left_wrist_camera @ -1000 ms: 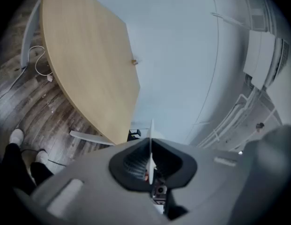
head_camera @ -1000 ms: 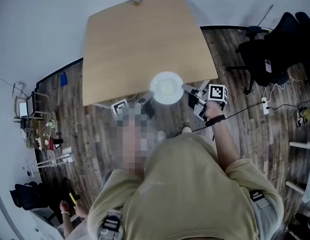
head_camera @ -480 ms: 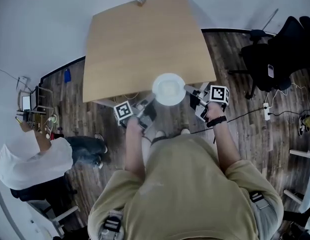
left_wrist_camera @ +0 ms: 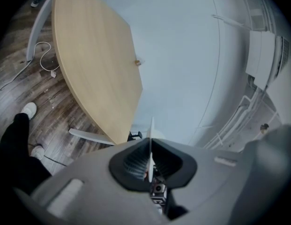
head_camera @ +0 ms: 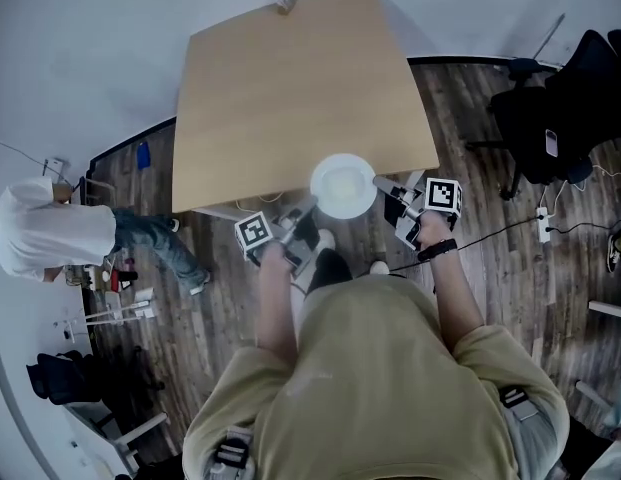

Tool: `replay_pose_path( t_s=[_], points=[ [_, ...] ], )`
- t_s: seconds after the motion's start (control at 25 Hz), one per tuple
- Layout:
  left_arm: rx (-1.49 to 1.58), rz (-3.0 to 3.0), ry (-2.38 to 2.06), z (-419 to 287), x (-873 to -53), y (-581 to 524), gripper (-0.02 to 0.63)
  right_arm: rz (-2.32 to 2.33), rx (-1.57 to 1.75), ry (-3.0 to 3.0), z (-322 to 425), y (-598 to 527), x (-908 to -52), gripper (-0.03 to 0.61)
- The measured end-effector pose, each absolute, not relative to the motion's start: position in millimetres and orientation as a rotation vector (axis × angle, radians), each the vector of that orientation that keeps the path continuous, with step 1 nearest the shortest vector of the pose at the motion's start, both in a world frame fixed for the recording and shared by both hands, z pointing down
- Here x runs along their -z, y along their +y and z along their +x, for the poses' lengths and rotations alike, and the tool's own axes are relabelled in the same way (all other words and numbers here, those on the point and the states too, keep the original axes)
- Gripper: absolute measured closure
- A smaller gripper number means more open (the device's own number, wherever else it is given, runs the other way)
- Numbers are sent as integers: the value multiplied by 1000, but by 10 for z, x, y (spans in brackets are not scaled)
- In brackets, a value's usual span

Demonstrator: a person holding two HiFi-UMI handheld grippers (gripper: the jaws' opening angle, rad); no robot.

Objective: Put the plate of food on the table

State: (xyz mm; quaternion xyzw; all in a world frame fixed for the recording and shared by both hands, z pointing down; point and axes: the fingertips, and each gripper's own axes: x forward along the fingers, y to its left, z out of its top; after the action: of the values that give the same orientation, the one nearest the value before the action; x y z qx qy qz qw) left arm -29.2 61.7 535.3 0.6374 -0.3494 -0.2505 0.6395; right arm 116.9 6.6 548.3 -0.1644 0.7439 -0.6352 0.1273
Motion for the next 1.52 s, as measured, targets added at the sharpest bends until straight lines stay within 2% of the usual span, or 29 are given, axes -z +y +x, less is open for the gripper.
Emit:
replay_pose_path(
  t_s=[0.2, 0.4, 0.68, 0.92, 1.24, 1.52],
  points=[
    [577, 1443, -787, -377, -5434, 324, 601, -530, 1825, 2155, 1115, -200, -5576, 561],
    [573, 1420, -752, -872, -5488, -399, 601, -600, 1860, 2112, 641, -855, -5630, 560],
    [589, 1485, -714, -923, -5386, -473, 601, -622, 1771, 2148, 605, -911, -5487, 560],
    [603, 1472, -689, -1860, -5346, -1420, 601, -656, 1772, 2134, -335, -1831, -5432, 560],
    [582, 1499, -678, -2155, -5343, -1585, 601, -694, 1730, 2113, -605, -1897, -5410, 560],
    [519, 1490, -666, -2044, -5602, -1685, 603, -785, 1772, 2082, -461, -1910, -5636, 560]
  ],
)
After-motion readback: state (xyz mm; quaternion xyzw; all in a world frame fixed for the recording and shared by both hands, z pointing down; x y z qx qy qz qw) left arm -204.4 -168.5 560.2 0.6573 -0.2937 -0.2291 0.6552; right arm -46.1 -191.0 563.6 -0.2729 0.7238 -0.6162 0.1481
